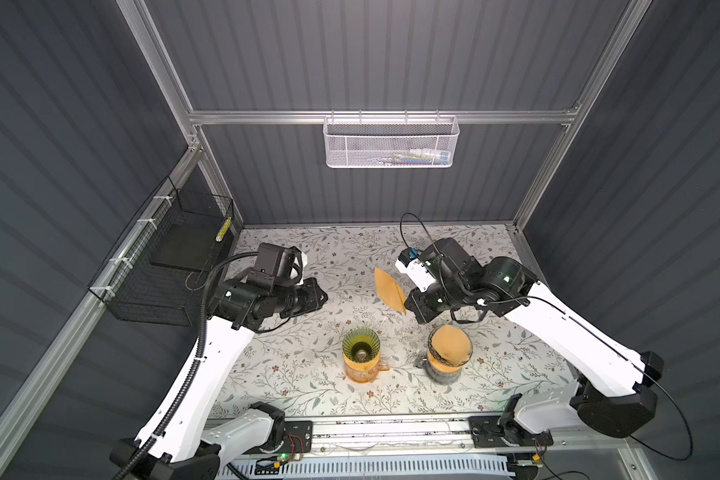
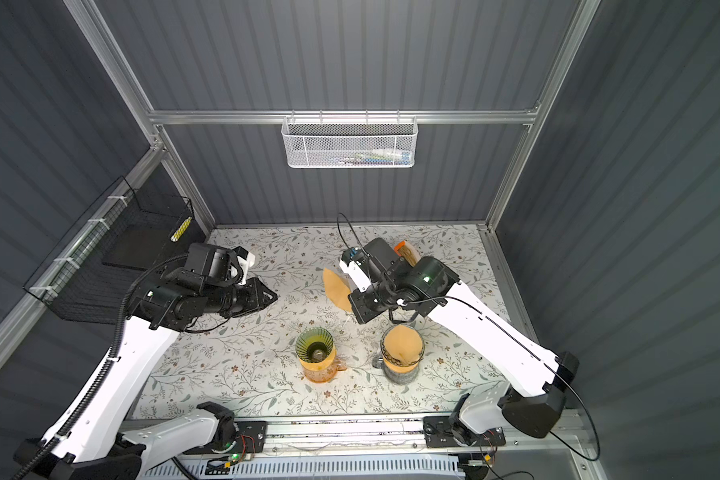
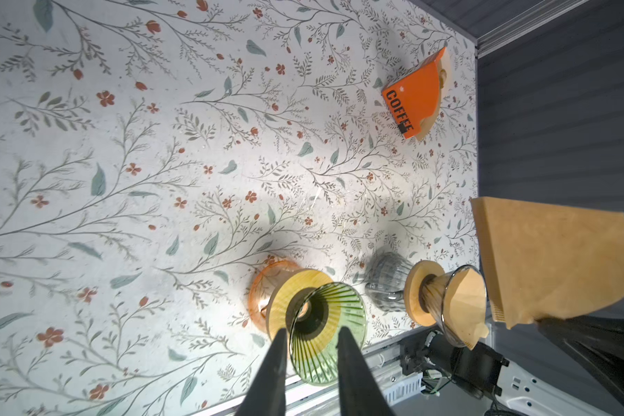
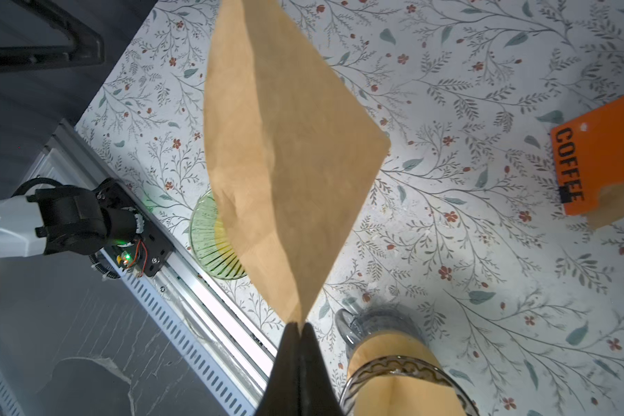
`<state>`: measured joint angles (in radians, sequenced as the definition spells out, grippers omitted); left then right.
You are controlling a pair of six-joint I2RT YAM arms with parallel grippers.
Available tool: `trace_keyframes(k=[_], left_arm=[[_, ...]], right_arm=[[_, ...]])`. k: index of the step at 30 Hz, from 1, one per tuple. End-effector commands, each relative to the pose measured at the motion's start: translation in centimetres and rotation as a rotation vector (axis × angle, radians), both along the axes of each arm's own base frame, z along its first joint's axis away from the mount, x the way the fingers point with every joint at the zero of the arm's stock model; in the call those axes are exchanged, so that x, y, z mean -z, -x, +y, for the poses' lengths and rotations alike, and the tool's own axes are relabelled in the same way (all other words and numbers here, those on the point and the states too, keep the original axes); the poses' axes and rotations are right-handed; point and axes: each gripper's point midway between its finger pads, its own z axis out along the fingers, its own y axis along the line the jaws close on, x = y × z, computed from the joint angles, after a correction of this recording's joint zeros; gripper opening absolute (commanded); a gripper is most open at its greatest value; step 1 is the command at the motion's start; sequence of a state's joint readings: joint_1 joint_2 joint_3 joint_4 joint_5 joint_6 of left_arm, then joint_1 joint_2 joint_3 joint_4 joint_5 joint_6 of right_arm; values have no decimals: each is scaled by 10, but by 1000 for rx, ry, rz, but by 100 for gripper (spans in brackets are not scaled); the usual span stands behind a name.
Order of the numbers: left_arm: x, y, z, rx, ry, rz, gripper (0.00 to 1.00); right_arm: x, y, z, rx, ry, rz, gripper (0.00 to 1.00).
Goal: Place the coffee filter in the dripper
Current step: 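Carry the filter toward the green dripper while the left gripper approaches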
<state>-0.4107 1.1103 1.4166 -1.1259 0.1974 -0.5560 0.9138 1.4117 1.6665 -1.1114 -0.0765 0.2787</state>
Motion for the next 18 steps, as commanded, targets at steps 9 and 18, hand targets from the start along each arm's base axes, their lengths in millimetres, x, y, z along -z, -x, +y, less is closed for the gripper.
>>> trace_keyframes(k=[9,18], left_arm=[[-36,53,14,72,18,-15,26],[-47,73,1,160,117,-24,26]], right_arm=[[9,49,45,-108,-51,97,0],[31,72,77,-139,-175,240,0]])
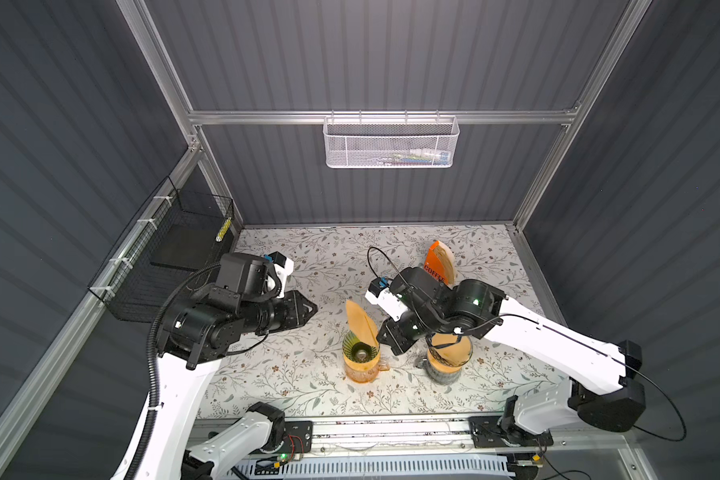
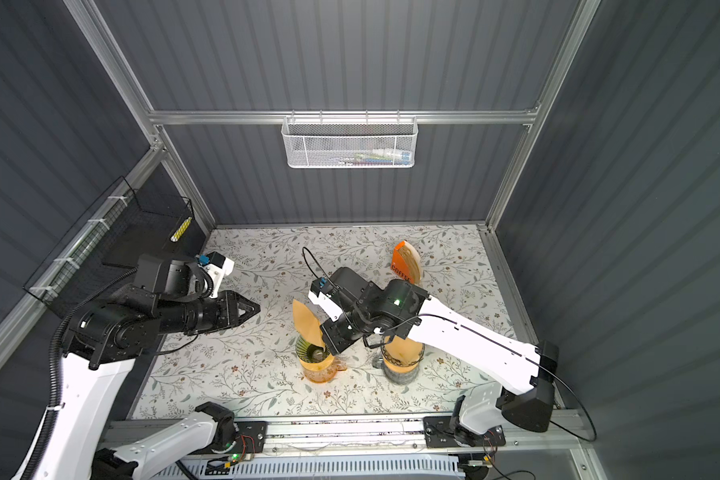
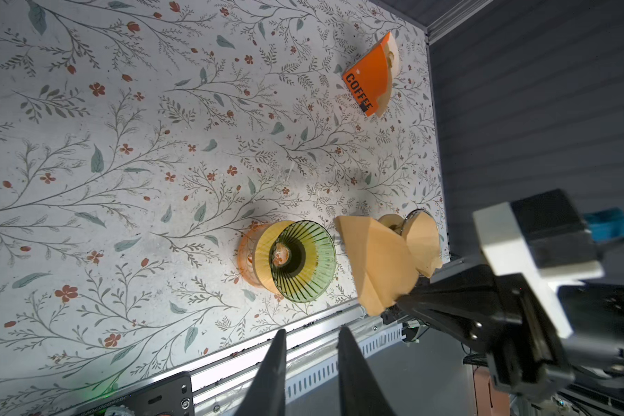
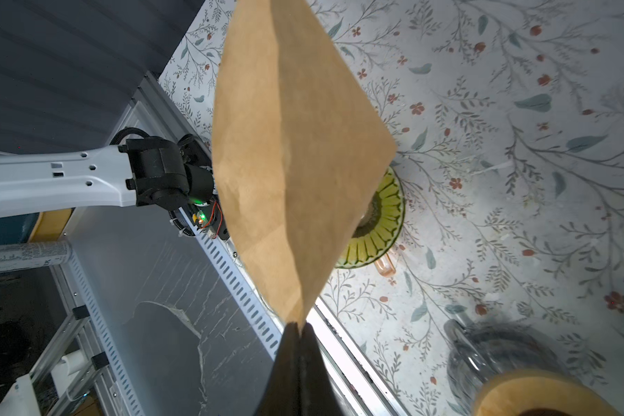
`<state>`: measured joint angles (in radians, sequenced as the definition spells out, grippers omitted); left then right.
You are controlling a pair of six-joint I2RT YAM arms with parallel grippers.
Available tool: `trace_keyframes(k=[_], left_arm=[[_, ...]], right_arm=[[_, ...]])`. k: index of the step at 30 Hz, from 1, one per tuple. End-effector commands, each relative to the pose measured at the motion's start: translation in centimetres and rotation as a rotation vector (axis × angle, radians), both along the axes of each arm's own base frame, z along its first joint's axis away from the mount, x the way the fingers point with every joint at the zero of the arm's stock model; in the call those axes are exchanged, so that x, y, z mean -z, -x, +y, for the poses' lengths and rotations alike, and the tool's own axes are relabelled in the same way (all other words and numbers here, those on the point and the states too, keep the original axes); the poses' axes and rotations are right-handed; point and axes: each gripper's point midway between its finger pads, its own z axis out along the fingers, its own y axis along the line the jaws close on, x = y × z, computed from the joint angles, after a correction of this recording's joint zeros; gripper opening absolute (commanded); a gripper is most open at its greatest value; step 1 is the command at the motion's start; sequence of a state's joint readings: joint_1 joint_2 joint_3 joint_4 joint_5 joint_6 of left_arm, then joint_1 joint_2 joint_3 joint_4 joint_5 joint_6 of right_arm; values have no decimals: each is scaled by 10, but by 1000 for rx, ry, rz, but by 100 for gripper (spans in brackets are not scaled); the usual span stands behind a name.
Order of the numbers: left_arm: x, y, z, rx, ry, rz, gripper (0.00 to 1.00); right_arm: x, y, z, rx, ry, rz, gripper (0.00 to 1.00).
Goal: Place the coffee filter in the dripper
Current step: 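Carry the filter toward the green dripper while the left gripper approaches, then lower the filter into the green dripper while the left gripper closes in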
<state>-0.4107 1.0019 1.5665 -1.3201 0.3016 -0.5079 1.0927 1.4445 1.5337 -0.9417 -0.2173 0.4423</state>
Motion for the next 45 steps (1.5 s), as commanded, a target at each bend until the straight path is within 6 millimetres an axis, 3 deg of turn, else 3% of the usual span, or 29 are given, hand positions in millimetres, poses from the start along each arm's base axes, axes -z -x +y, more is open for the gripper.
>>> trace_keyframes(k=[1,8,9,12,22,32,45], left_arm=[[6,15,-10,72,57,36,26],[17,20,-22,135,114,58,26],[31,20,-22,135,100,97,26],[43,18,-26,143,103,128,26],[62,8,-35,156,124,155,26],[86,5,-41,168,124,197,25],[102,-3,-61,217,61,217,25]], right_arm=[[3,10,17,-1,-83,79,0],[22,13,23,9,-83,125,0],[25,12,25,12,-80,131,0],[32,11,27,20,-77,137,0],[47,13,38,16,-79,203,0],[67,9,33,76,-64,243,0],[64,-1,25,112,-73,236,0]])
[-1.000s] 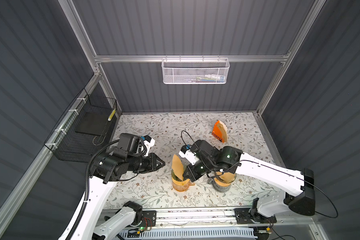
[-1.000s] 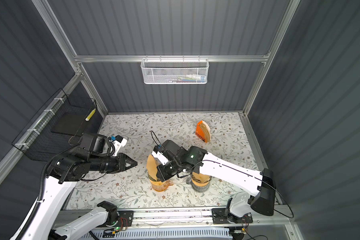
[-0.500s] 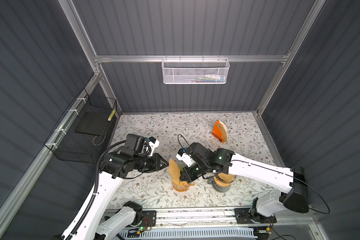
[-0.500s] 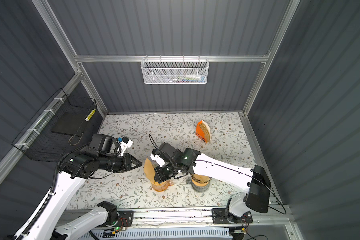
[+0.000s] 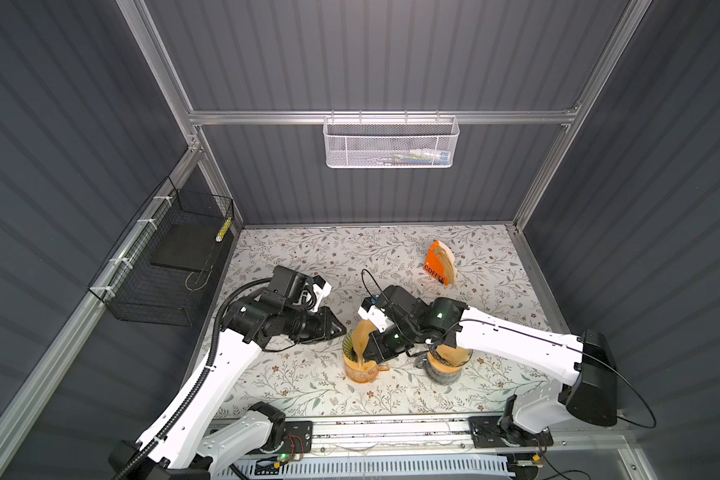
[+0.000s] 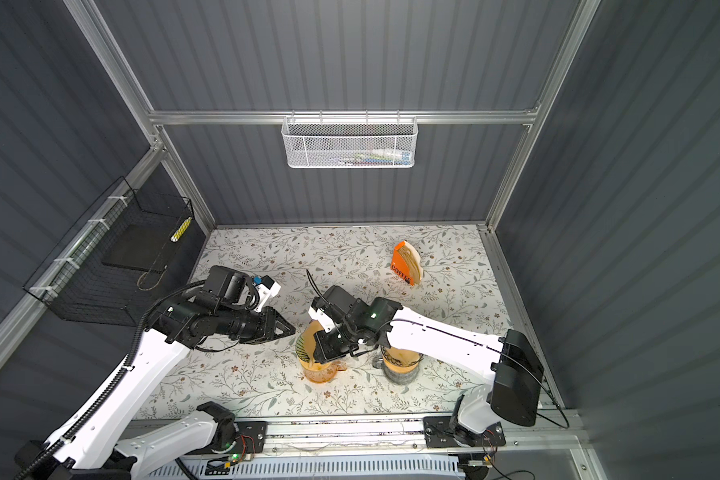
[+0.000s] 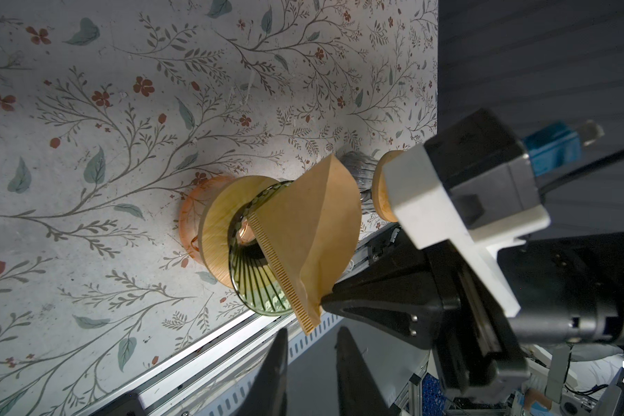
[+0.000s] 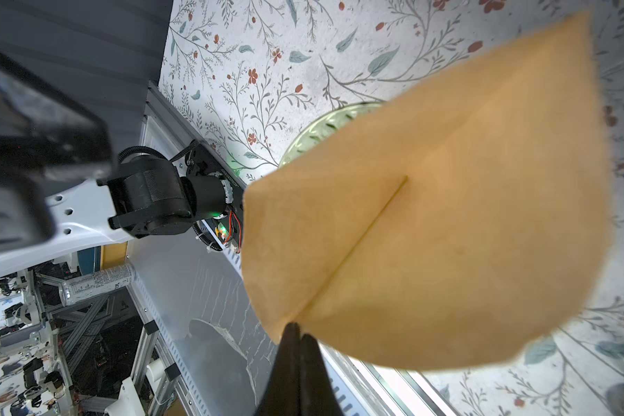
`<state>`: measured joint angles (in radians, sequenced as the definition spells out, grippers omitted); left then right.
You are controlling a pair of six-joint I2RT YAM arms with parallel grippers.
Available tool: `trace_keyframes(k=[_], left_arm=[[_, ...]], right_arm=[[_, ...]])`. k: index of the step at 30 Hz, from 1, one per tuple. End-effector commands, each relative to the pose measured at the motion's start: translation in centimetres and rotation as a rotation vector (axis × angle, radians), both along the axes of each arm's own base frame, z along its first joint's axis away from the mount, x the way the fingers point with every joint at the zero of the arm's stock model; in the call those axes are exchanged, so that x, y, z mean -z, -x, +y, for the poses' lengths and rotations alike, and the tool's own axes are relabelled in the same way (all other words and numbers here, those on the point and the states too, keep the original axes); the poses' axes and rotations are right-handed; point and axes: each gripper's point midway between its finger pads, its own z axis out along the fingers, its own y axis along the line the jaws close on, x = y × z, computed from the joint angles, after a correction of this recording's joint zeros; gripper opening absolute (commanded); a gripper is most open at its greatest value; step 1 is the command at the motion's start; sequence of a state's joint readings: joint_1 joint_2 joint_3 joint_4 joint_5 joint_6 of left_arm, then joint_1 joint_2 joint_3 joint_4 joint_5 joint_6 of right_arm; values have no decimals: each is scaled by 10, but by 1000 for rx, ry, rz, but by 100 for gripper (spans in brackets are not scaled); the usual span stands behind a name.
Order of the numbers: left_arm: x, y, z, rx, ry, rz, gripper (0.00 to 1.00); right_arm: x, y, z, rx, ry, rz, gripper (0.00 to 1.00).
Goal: Place the coffee filter in the dripper
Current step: 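Lower the filter into the green dripper while the left gripper closes in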
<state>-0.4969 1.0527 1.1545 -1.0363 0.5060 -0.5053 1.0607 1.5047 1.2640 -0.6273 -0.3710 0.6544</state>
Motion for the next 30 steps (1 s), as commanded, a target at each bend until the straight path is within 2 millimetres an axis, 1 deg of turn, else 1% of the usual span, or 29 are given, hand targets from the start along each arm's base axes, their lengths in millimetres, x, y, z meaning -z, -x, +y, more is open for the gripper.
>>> trace_keyframes(k=[1,8,12,13,14,18,25,27,30], left_arm=[[-2,-6,-7,10,4,-32,25],[-1,-8,-19,38,3,-45,24],[4,-9,-22,50,-6,-36,24],[6,-9,-23,53,-10,-31,24],[7,-9,-23,56,-13,-28,23],[15,-7,-24,63,-23,-13,22],[31,-5,-23,68,-40,6,22],[36,-5,-22,61,-48,11,21],[38,-6,-23,57,-47,7,21]], right_arm=[[-12,-3,-3,12,-17,-20,0],[-20,-5,-8,-7,7,-47,0],[-22,-6,-7,-9,9,-48,0],[-22,-9,-8,4,11,-64,0],[-21,-12,-9,16,19,-77,0],[-19,-13,-10,20,21,-74,0],[-12,-12,-11,29,23,-64,5],[-14,-12,-11,30,16,-67,7],[-16,-13,-13,34,11,-79,10]])
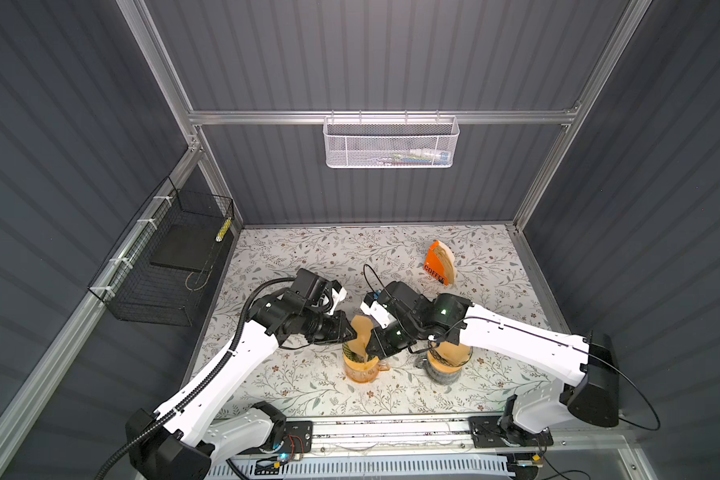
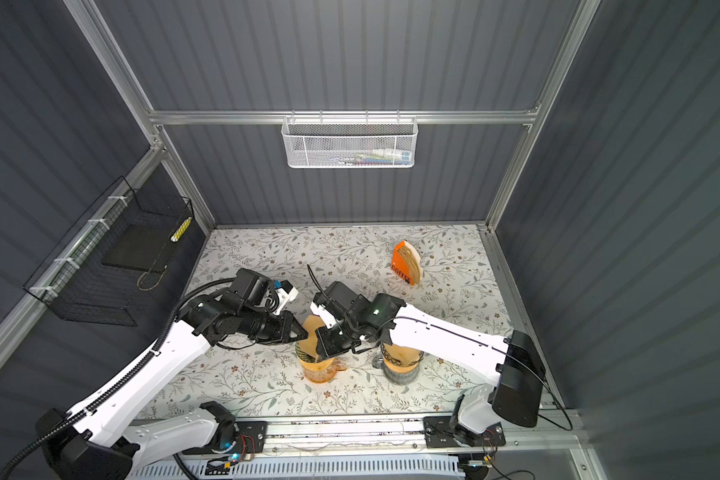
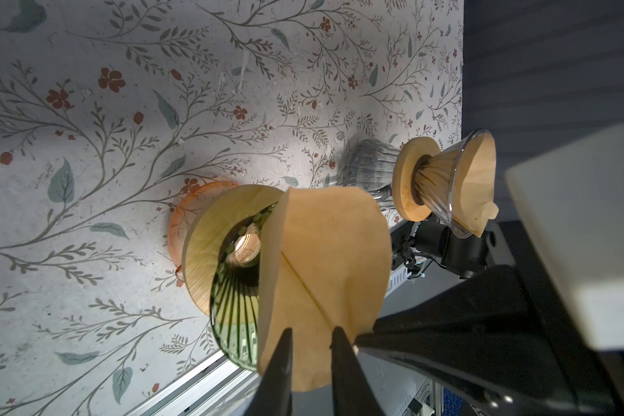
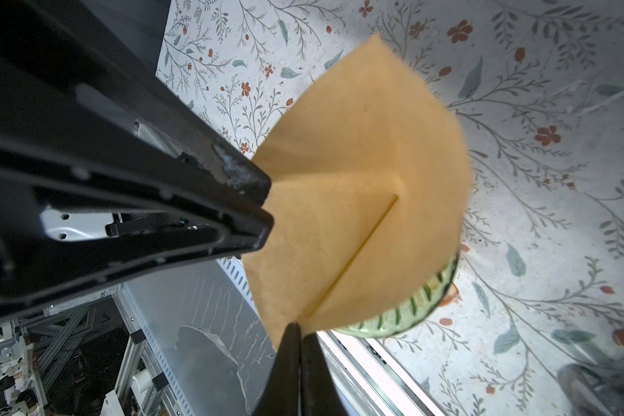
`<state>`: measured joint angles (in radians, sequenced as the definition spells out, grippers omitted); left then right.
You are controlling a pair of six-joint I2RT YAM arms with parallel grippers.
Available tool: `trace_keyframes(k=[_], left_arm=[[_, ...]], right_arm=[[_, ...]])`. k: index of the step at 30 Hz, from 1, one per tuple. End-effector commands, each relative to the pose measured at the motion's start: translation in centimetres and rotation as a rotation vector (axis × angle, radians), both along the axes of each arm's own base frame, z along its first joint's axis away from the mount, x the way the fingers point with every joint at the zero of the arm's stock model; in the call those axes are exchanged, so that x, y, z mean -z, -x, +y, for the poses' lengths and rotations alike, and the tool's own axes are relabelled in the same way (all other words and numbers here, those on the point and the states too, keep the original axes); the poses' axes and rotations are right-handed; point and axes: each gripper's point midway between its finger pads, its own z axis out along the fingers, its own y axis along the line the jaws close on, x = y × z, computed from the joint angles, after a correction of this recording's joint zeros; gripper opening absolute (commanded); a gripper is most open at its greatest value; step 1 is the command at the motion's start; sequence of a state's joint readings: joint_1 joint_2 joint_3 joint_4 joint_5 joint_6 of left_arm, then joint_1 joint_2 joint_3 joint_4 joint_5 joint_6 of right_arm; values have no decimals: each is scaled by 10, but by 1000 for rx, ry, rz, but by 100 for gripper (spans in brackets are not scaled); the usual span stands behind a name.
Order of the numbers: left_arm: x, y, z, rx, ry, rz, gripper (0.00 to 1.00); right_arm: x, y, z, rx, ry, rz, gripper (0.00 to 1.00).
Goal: Place the coffee filter in the dripper
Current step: 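Lower the filter into the green dripper while the left gripper closes in, then press the filter into the dripper with the left gripper while the right holds it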
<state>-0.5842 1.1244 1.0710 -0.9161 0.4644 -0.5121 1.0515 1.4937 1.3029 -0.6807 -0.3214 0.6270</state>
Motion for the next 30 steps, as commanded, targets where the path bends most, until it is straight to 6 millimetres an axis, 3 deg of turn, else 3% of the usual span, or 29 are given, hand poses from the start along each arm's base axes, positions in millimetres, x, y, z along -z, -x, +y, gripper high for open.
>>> trace_keyframes(k=[1,4,16,25,30], left_arm=[[2,-3,-2,-6,5,-11,21],[2,-4,-2,-9,3,-14,20],[-3,-8,0,-33,-6,-39,19],[-7,-9,0,-41,2,-46,19],[-9,-9,1,-43,2,-49,19]], right_arm=[[-7,-4,-6,21,-11,-31,13],[-11,-4,-8,24,-21,-38,22],[-41,-10,-18,39,-55,-114,26],[-34,-27,-12,51,-74,-119,14],[-33,-29,-4,29,-85,-111,13]])
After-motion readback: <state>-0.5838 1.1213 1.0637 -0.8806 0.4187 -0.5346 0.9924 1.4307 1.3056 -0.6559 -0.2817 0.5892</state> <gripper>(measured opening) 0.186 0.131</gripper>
